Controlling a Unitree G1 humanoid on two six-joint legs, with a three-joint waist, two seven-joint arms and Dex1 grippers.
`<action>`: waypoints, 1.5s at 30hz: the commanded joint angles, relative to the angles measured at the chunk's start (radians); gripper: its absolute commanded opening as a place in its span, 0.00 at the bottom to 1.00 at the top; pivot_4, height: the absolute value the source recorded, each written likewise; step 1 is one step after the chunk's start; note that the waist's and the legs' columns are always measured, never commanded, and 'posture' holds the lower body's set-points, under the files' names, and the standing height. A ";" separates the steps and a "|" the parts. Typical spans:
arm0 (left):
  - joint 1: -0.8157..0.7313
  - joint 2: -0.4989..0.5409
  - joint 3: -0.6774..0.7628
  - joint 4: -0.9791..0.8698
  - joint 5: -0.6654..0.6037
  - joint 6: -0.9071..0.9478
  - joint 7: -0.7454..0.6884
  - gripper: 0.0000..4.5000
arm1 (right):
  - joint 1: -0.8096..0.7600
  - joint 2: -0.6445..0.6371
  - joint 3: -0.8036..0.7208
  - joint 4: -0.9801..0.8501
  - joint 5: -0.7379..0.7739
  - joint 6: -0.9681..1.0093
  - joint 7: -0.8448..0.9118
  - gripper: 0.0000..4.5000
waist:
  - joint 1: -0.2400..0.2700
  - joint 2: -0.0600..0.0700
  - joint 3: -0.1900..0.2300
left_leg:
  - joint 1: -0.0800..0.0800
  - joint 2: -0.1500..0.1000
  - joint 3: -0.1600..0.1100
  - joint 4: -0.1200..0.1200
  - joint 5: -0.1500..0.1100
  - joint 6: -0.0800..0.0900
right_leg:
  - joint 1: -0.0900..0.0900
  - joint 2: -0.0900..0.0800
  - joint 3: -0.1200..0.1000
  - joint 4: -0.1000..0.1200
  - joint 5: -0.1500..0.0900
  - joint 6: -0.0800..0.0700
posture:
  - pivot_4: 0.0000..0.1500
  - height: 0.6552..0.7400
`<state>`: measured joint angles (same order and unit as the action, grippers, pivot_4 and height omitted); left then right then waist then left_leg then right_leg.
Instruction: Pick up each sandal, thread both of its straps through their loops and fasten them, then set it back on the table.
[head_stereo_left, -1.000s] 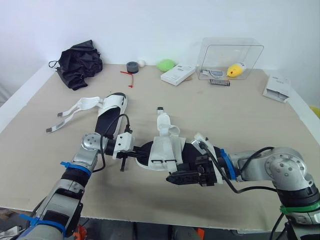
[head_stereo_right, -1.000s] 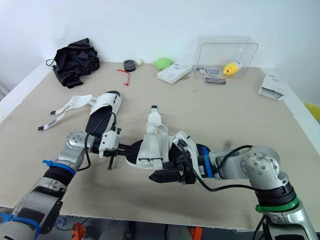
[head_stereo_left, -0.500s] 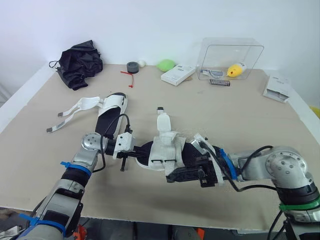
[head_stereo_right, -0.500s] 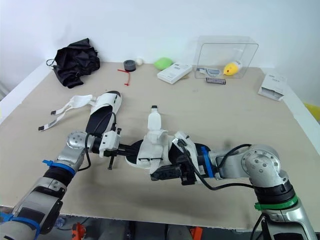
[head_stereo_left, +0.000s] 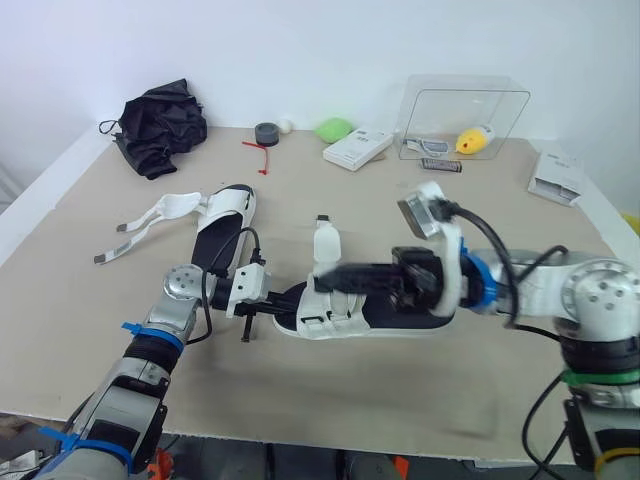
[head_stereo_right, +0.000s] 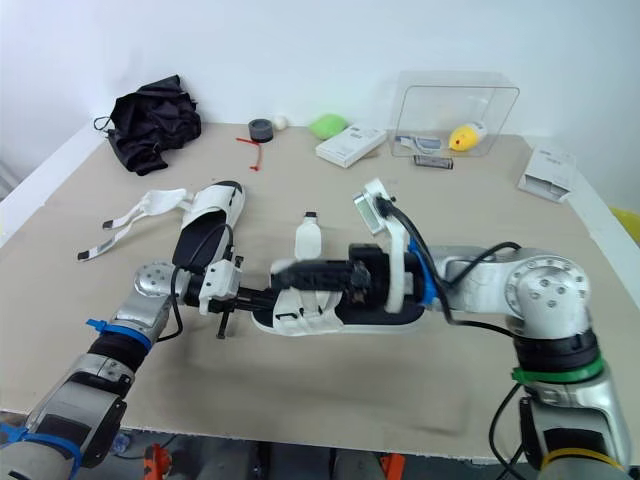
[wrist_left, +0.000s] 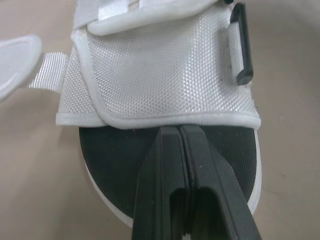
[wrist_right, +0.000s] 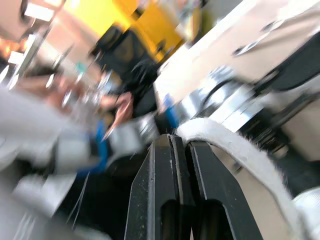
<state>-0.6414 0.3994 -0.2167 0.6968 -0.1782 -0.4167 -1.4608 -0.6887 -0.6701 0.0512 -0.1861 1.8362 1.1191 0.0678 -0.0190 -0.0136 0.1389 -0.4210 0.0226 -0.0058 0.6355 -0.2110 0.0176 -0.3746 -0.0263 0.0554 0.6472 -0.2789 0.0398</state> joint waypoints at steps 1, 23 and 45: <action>0.062 0.005 -0.071 0.090 0.100 0.032 0.006 0.00 | -0.062 0.040 -0.030 0.103 0.065 -0.094 -0.162 0.02 | 0.001 0.000 0.001 | 0.000 0.000 0.000 0.000 0.001 0.001 | 0.000 0.000 0.000 0.000 0.000 0.000 | 1.00 1.00; 0.070 0.010 -0.070 0.085 0.094 0.038 0.009 0.00 | -0.118 0.128 -0.095 0.231 0.061 0.016 -0.177 0.02 | -0.001 0.002 0.000 | 0.000 0.002 0.001 0.000 0.004 0.004 | -0.001 0.001 -0.002 0.000 0.003 -0.003 | 1.00 1.00; 0.081 0.014 -0.074 0.065 0.091 0.046 0.010 0.00 | -0.020 0.164 -0.051 0.576 -0.623 0.021 -0.125 0.22 | -0.001 0.002 -0.004 | 0.001 0.004 0.002 0.000 0.004 0.005 | 0.001 0.003 -0.003 0.000 0.004 -0.004 | 1.00 1.00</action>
<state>-0.6277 0.3977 -0.2195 0.6966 -0.1767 -0.4096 -1.4255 -0.7517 -0.4779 -0.0026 0.3541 1.3203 1.1380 -0.0249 -0.0201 -0.0117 0.1350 -0.4186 0.0268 -0.0032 0.6352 -0.2071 0.0224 -0.3734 -0.0233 0.0533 0.6473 -0.2753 0.0362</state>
